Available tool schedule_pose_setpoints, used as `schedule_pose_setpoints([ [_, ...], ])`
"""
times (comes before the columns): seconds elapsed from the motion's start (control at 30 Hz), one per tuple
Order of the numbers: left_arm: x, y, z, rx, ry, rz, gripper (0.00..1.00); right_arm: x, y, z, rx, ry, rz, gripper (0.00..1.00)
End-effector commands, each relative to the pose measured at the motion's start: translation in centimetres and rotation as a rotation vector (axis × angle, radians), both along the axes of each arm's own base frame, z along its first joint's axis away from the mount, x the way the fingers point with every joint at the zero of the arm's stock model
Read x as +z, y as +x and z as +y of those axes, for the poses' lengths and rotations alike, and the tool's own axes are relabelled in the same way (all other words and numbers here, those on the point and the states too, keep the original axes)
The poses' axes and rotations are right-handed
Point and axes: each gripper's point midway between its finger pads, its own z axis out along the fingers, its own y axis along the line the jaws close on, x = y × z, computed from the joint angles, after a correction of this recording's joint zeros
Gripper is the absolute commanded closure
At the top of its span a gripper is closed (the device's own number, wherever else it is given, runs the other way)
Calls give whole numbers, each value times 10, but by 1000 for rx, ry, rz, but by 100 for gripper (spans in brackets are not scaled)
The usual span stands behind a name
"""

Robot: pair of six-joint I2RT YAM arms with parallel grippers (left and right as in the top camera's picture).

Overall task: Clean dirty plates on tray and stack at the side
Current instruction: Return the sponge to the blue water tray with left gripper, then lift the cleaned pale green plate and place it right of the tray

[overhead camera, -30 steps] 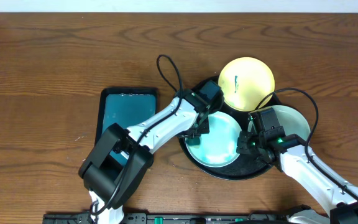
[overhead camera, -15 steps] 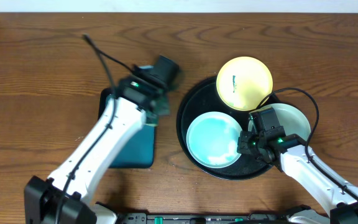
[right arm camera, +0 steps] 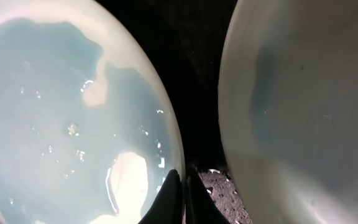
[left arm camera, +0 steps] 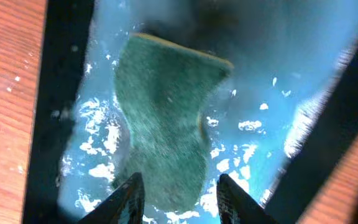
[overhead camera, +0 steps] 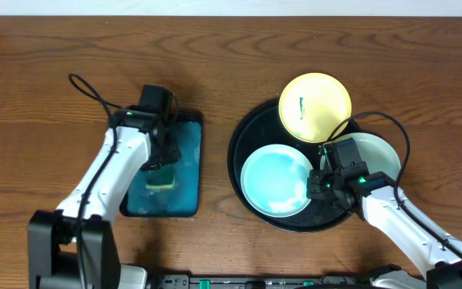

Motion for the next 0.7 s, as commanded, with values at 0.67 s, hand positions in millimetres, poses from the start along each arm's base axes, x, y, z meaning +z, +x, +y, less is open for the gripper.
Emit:
schedule_pose_setpoints([
  [0.67, 129, -32, -16, -76, -171, -367, 41, 136, 73, -8, 128, -240, -302, 99],
])
